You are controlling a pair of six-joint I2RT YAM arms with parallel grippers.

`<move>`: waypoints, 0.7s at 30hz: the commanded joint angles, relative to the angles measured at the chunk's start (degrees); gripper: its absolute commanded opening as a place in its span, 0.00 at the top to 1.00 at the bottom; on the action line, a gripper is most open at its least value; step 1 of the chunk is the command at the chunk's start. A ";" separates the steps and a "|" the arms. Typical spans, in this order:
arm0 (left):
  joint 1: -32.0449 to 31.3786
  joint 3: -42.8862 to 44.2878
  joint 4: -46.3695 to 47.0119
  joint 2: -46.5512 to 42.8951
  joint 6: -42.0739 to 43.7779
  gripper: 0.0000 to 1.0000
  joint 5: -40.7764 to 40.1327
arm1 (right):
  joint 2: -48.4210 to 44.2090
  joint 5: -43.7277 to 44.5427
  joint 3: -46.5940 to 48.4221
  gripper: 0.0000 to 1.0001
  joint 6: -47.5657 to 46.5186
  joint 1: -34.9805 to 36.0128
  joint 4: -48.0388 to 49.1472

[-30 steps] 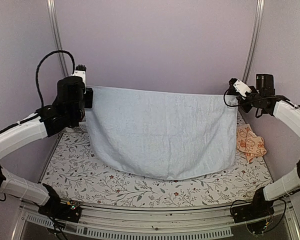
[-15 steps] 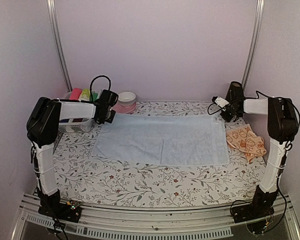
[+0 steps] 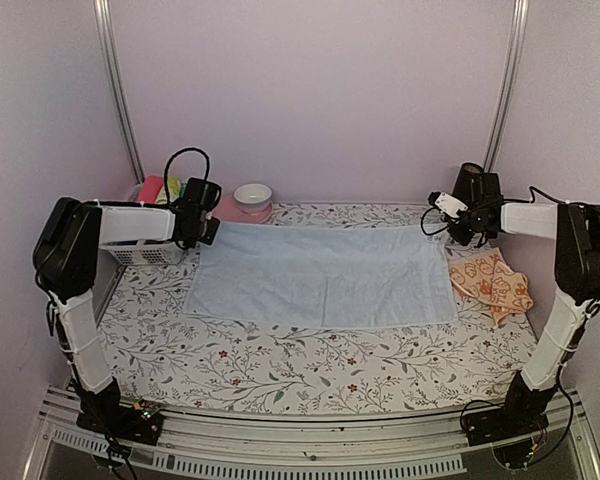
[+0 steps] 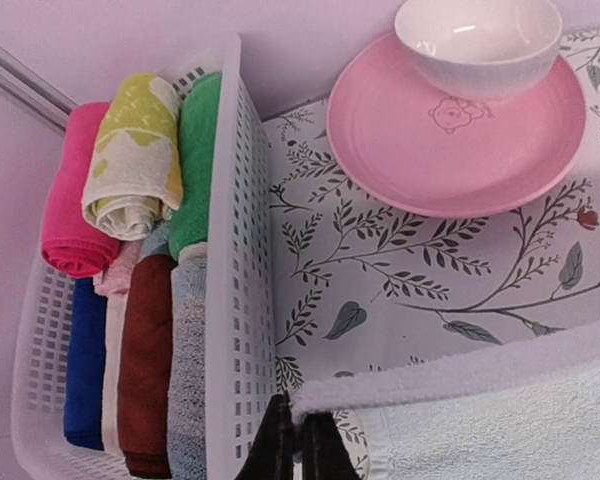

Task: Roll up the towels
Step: Fold the towel at the center of the board.

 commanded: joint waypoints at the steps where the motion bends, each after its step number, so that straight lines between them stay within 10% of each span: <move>1: 0.93 -2.63 2.04 -4.66 0.92 1.00 -0.42 | -7.10 -2.77 -5.42 0.98 -5.01 -0.46 0.43; 21: -2.20 -17.34 -2.61 -17.13 -5.35 1.00 -0.66 | -28.67 -8.74 -24.77 0.98 -19.38 -2.40 -7.47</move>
